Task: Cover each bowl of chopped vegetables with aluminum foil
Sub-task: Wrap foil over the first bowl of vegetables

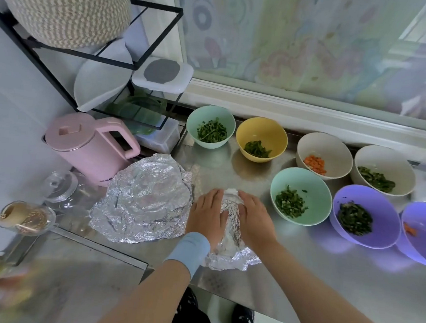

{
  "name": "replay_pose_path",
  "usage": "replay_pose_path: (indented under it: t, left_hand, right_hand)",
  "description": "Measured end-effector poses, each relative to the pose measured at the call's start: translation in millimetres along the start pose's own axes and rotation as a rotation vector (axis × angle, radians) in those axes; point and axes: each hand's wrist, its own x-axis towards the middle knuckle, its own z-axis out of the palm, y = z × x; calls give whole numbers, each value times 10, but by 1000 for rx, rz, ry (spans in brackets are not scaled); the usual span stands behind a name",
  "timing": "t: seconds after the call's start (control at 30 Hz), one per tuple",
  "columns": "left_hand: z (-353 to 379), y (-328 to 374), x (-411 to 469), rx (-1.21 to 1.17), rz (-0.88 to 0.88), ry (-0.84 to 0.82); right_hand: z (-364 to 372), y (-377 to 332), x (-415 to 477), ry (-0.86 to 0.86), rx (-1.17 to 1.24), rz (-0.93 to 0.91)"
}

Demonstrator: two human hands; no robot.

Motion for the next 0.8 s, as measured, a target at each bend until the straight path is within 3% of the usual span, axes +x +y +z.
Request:
replay_pose_path:
  t: [0.27, 0.4, 0.5, 0.63, 0.7, 0.8]
  left_hand:
    - [-40, -92, 84, -305, -122, -22]
    - [-66, -128, 16, -391, -163, -38]
    - [-77, -76, 32, -411, -212, -35]
    - [-73, -41, 85, -407, -328, -79]
    - [-63, -19, 35, -419, -396, -77]
    - [-40, 42, -99, -446, -486, -79]
  right_hand:
    - [-51, 50, 50, -59, 385, 190]
    - [-72, 34, 69, -104, 362, 178]
    - [-113, 20, 48, -142, 154, 98]
    - [-108, -43, -250, 121, -201, 45]
    - [-45, -64, -415, 134, -183, 124]
    - [-19, -6, -431, 6, 71, 193]
